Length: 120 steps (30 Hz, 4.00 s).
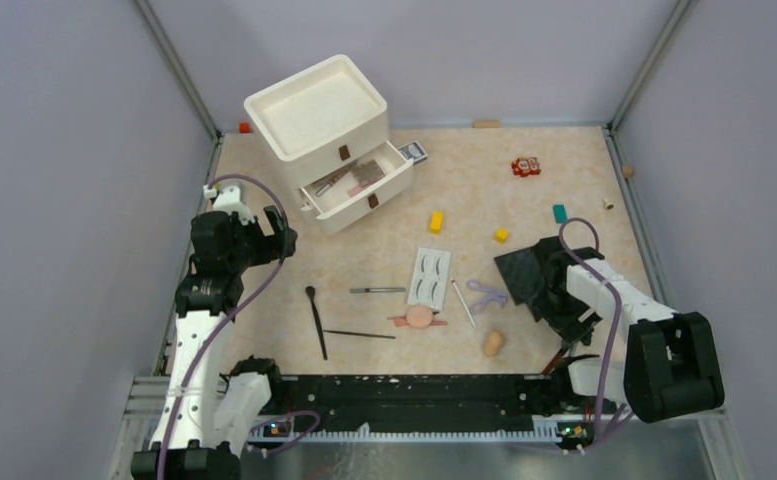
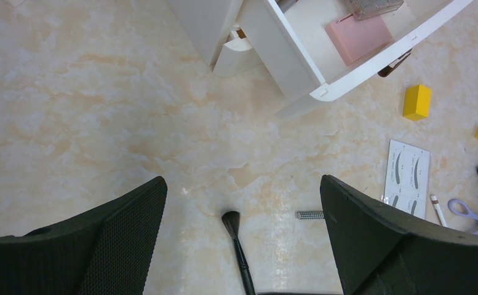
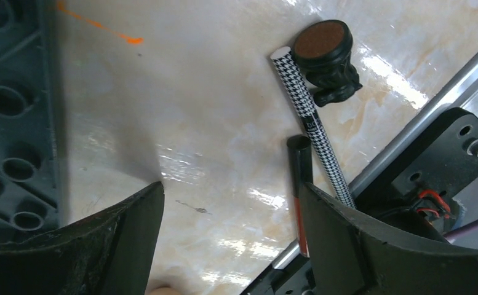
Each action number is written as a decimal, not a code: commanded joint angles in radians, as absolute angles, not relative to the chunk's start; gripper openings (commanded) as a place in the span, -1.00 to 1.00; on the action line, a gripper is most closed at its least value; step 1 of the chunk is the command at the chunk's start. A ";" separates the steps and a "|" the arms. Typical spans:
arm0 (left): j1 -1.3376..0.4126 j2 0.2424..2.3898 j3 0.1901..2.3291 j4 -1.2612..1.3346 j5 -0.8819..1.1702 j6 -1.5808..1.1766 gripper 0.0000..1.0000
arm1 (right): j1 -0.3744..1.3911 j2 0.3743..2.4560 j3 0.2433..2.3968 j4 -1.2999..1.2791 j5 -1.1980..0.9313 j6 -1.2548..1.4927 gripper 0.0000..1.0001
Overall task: Organize the makeup
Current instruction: Move the makeup at the corner of the board.
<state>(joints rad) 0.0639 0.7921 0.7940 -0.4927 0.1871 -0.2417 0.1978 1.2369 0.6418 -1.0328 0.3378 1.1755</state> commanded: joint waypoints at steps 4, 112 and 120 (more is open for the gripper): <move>0.062 0.791 0.791 -0.456 0.202 -0.252 0.98 | 0.176 1.265 0.603 -1.000 0.318 1.151 0.57; 0.054 0.814 0.795 -0.460 0.192 -0.255 0.98 | 0.036 1.548 0.812 -1.368 0.420 1.419 -1.00; 0.028 0.825 0.799 -0.464 0.180 -0.255 0.98 | 0.036 1.609 0.798 -1.369 0.412 1.459 -1.00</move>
<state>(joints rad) 0.0399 0.8185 0.7906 -0.4927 0.1921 -0.2420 0.0425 1.5944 0.8017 -1.3338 0.4171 1.4158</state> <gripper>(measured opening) 0.989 0.003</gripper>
